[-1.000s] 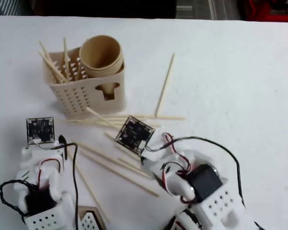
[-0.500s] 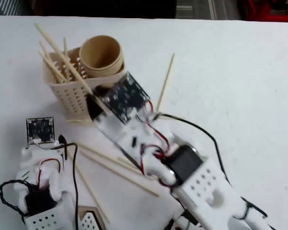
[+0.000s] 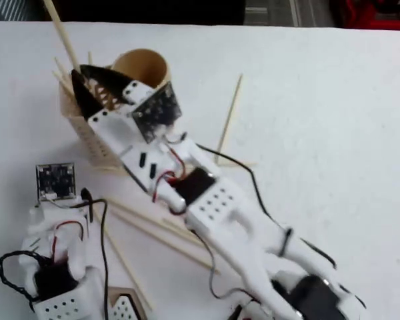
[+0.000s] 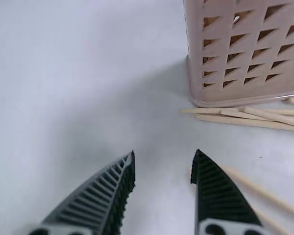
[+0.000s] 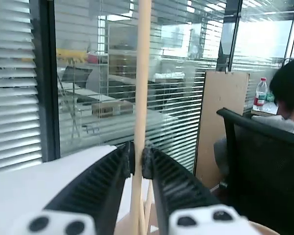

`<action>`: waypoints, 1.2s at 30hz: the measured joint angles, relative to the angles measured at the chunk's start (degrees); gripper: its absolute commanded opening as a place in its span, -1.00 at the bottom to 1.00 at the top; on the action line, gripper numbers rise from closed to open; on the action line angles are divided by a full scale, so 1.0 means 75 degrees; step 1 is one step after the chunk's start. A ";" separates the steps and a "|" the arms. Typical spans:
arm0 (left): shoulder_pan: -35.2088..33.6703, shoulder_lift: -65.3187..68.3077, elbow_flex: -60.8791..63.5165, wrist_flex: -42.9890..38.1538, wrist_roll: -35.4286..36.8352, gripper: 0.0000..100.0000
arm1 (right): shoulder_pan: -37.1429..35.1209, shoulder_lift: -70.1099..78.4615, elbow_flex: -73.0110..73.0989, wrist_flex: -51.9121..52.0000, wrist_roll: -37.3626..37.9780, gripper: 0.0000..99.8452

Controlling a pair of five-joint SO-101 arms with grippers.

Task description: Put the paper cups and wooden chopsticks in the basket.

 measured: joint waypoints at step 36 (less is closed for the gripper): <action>0.0000 0.0000 0.0000 0.0000 0.0000 -0.60 | 0.3892 -0.8791 0.4782 0.9131 0.0129 -0.96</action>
